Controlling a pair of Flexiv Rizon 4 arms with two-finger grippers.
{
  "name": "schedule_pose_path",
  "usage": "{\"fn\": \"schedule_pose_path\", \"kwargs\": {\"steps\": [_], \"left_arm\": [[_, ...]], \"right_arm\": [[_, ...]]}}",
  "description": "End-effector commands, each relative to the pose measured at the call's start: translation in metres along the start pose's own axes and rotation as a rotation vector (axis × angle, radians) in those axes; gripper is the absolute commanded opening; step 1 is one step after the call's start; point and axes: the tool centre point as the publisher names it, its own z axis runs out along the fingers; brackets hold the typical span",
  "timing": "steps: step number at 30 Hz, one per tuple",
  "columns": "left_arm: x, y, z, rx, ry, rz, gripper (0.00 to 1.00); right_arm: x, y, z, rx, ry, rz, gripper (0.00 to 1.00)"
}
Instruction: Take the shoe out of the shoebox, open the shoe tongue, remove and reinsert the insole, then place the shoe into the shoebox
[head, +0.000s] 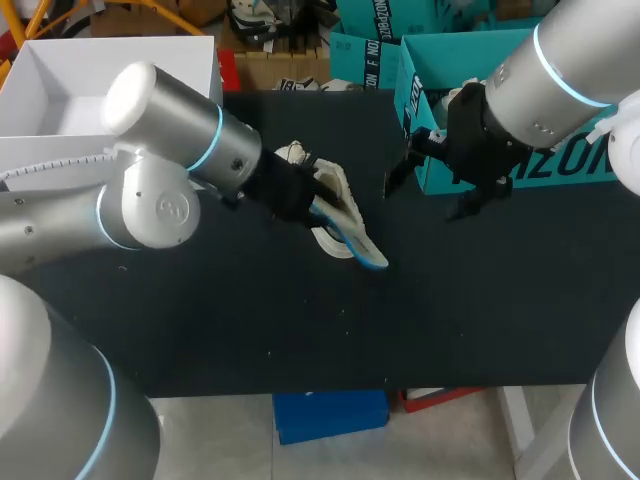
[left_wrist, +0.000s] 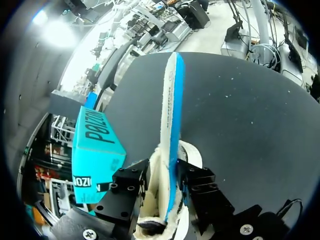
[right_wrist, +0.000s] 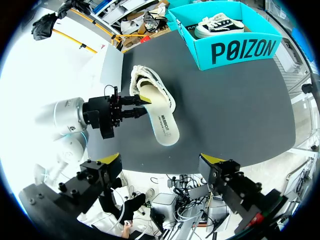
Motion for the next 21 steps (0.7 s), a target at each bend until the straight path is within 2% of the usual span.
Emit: {"fn": "schedule_pose_path", "kwargs": {"steps": [1,13,14,16,21], "left_arm": [[-0.0040,-0.0022,0.0083,-0.009,0.046,0.006,0.31],[-0.0042,0.0040,0.0144,-0.044,0.086,0.023,0.22],[-0.0039,0.0048,0.0141,-0.047,0.092,0.024,0.20],[-0.0037,0.0055,0.0135,-0.048,0.096,0.025,0.00],[-0.0072,0.0004,0.0053,-0.021,0.060,0.010,0.00]], "right_arm": [[0.0008,0.0000,0.0007,0.000,-0.002,0.001,1.00],[0.0008,0.0000,0.0007,0.000,-0.002,0.001,1.00],[0.0008,0.0000,0.0007,0.000,-0.002,0.001,1.00],[0.0008,0.0000,0.0007,0.000,-0.002,0.001,1.00],[0.0008,0.0000,0.0007,0.000,-0.002,0.001,1.00]]}}
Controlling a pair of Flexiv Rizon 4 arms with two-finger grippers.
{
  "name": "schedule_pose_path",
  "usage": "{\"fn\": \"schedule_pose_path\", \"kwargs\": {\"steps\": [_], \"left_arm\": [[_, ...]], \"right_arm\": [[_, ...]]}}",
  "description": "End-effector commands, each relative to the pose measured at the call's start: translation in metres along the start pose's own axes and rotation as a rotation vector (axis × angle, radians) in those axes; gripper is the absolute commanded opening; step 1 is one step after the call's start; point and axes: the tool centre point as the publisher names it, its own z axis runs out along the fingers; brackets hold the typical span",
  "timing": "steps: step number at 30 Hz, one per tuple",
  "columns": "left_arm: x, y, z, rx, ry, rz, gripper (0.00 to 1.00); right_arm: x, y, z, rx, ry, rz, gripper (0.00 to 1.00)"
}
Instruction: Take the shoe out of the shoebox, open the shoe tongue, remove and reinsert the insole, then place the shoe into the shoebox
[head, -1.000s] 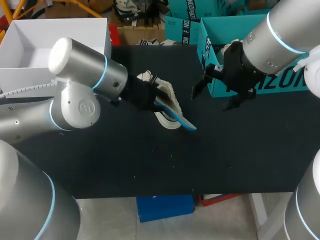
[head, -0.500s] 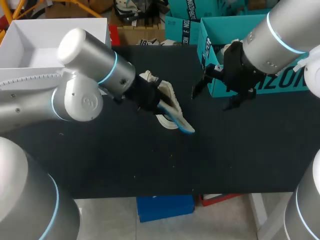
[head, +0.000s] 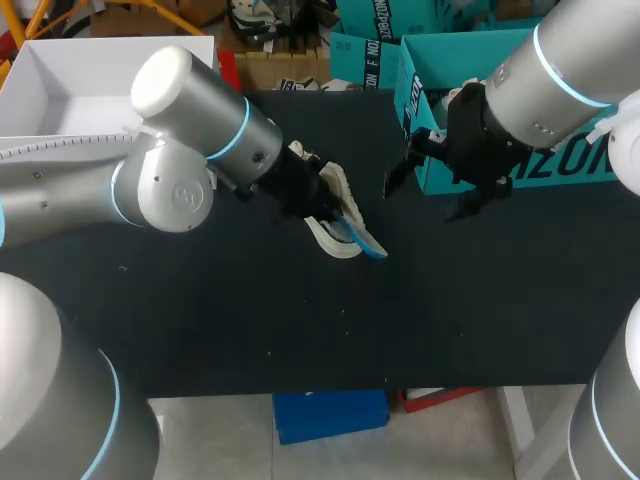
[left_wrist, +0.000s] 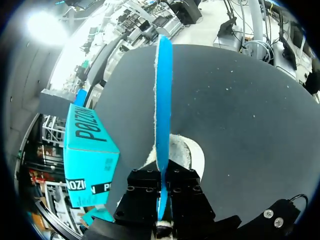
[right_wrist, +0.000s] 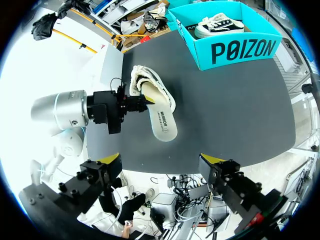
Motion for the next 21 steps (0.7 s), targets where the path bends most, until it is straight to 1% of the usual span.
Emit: {"fn": "schedule_pose_path", "kwargs": {"steps": [1,6,13,15,21], "left_arm": [[-0.001,-0.008,-0.010,0.037,-0.041,-0.025,0.00],[-0.001,-0.017,-0.016,0.077,-0.090,-0.069,0.00],[-0.004,-0.023,-0.021,0.081,-0.155,-0.125,0.00],[-0.005,-0.024,-0.021,0.095,-0.168,-0.160,0.00],[-0.006,-0.020,-0.012,0.085,-0.191,-0.195,0.00]], "right_arm": [[0.001,0.000,0.001,0.000,-0.002,0.001,1.00],[0.001,0.000,0.001,0.000,-0.002,0.001,1.00],[0.001,0.000,0.001,0.000,-0.002,0.001,1.00],[0.001,0.000,0.001,0.000,-0.002,0.001,1.00],[0.001,0.000,0.001,0.000,-0.002,0.001,1.00]]}}
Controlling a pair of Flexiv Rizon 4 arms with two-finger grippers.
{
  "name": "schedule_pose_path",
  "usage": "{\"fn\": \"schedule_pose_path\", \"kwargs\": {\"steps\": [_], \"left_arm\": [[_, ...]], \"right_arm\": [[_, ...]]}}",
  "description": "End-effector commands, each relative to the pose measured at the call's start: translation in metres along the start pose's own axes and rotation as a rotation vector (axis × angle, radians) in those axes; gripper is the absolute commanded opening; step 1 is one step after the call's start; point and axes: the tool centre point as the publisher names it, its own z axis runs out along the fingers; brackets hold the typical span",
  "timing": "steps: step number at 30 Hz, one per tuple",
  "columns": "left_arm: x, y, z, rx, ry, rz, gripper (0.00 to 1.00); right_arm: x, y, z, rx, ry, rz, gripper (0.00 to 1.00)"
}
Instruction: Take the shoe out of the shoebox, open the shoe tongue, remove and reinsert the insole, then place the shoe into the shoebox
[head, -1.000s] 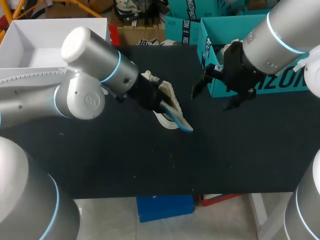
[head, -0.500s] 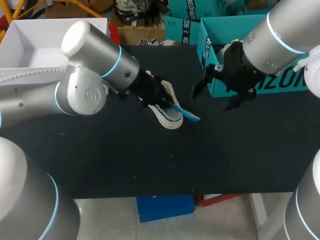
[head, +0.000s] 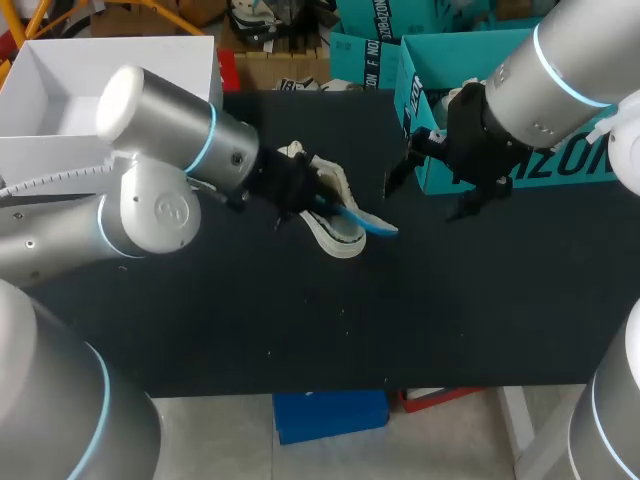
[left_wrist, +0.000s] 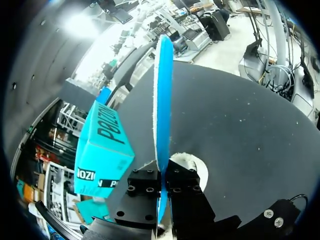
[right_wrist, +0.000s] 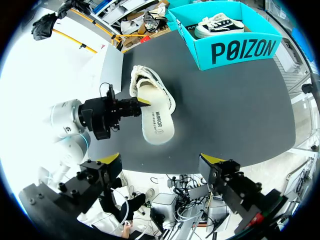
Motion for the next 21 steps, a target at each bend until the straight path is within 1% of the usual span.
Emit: {"fn": "schedule_pose_path", "kwargs": {"steps": [1,10,16,21], "left_arm": [[0.002,0.004,0.011,-0.009,-0.032,-0.009,0.00],[-0.002,0.011,0.018,-0.033,-0.060,-0.027,0.00],[-0.001,0.023,0.016,-0.075,-0.070,-0.045,0.00],[-0.002,0.024,0.013,-0.091,-0.085,-0.045,0.00]], "right_arm": [[0.001,0.000,0.001,0.000,-0.002,0.001,1.00],[0.001,0.000,0.001,0.000,-0.002,0.001,1.00],[0.001,0.000,0.001,0.000,-0.002,0.001,1.00],[0.001,0.000,0.001,0.000,-0.002,0.001,1.00]]}}
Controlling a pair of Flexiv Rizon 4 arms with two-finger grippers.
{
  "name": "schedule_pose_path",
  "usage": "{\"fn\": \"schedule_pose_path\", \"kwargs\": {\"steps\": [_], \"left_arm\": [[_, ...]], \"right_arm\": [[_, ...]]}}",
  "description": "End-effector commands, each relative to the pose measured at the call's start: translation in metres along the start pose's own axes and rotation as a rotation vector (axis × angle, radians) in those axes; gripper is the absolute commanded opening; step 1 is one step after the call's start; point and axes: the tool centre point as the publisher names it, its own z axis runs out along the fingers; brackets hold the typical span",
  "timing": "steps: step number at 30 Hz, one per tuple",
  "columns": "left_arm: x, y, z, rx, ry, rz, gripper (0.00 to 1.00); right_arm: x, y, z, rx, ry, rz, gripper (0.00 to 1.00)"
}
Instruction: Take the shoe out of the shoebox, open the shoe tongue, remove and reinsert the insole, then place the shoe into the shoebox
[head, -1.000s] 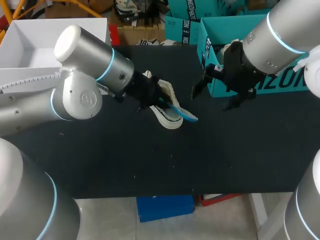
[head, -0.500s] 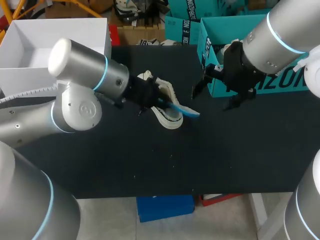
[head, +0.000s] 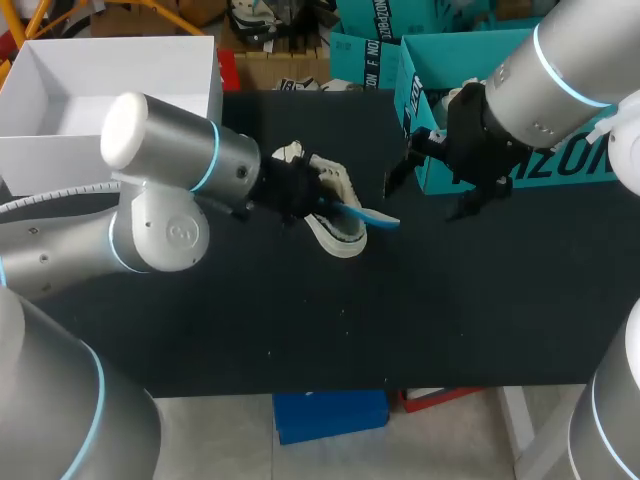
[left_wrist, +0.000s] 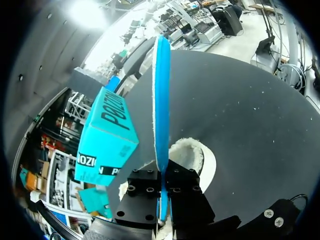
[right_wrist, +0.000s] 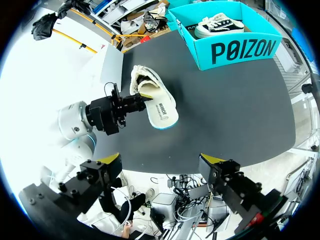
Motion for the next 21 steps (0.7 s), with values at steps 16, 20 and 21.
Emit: {"fn": "schedule_pose_path", "kwargs": {"steps": [16,20,21], "left_arm": [[0.002,0.025,0.001,-0.087,-0.014,-0.012,0.00],[0.000,0.031,0.003,-0.099,-0.014,-0.018,0.00],[-0.001,0.032,0.003,-0.104,-0.013,-0.018,0.00]], "right_arm": [[0.001,0.000,0.001,0.000,-0.002,0.001,1.00],[0.001,0.000,0.001,0.000,-0.002,0.001,1.00],[0.001,0.000,0.001,0.000,-0.002,0.001,1.00]]}}
